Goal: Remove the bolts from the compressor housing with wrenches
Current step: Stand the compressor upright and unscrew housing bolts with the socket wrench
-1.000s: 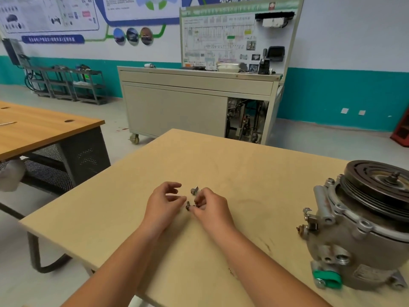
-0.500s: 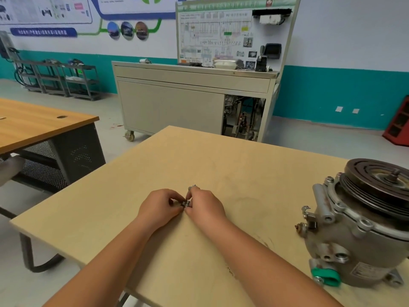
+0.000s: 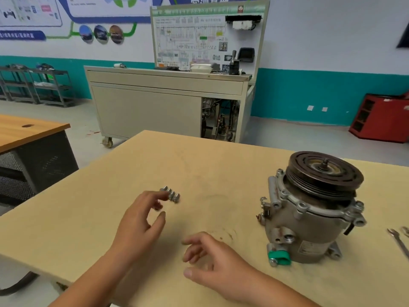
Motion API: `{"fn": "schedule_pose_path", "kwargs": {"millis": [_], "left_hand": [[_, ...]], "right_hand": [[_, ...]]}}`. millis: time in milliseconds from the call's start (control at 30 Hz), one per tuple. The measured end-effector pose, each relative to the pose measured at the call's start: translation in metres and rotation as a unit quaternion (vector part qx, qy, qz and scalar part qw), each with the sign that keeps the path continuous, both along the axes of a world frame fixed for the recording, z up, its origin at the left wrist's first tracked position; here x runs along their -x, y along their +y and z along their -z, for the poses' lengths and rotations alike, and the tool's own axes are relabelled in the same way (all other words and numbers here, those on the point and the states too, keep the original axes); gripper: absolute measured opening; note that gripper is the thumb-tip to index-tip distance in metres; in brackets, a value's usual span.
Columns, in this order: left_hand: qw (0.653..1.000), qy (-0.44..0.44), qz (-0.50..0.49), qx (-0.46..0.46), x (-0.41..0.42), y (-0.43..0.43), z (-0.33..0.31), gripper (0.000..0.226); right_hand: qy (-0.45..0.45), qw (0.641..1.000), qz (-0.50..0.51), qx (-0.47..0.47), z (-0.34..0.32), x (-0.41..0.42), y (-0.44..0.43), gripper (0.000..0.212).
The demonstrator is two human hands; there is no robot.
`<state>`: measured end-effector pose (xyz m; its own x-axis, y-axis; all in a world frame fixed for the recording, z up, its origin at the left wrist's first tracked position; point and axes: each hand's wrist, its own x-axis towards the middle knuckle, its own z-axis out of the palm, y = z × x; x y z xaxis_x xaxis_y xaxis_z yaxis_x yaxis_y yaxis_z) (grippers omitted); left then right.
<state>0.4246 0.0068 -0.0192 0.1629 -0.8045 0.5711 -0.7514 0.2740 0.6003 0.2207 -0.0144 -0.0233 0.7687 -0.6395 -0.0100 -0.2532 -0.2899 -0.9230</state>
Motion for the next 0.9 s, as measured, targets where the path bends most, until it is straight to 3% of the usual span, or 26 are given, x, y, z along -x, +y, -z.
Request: {"fn": "schedule_pose_path", "kwargs": {"millis": [167,233,333,433,500,567,667,800,900], "left_hand": [[0.964,-0.010,0.228,0.136,0.121,0.032,-0.012,0.025],[0.948,0.006,0.281,0.148,0.172,0.036,-0.011,0.024],[0.921,-0.022,0.369,0.121,0.252,0.034,-0.010,0.025],[0.885,-0.126,0.449,-0.020,0.339,0.025,-0.009,0.035],[0.857,-0.222,0.456,-0.092,0.392,0.019,-0.004,0.049],[0.842,-0.287,0.445,-0.104,0.431,0.013,-0.001,0.059],[0.836,-0.325,0.429,-0.106,0.465,0.006,0.005,0.063],[0.833,-0.381,0.384,-0.114,0.487,-0.005,0.012,0.069],[0.829,-0.401,0.361,-0.149,0.494,-0.013,0.014,0.075]], "right_hand": [[-0.080,0.987,0.041,-0.136,-0.022,0.127,0.050,0.007],[-0.092,0.979,0.171,-0.062,-0.025,0.184,0.057,0.014],[-0.051,0.919,0.386,0.064,-0.035,0.265,0.051,0.027],[0.070,0.866,0.480,0.122,-0.040,0.338,0.019,0.012],[0.136,0.839,0.515,0.112,-0.033,0.374,-0.003,0.010],[0.196,0.812,0.534,0.131,-0.026,0.392,-0.024,0.010],[0.262,0.770,0.557,0.167,-0.016,0.409,-0.051,0.015],[0.347,0.760,0.531,0.141,-0.002,0.416,-0.079,0.037],[0.371,0.741,0.532,0.175,0.006,0.413,-0.096,0.040]]}}
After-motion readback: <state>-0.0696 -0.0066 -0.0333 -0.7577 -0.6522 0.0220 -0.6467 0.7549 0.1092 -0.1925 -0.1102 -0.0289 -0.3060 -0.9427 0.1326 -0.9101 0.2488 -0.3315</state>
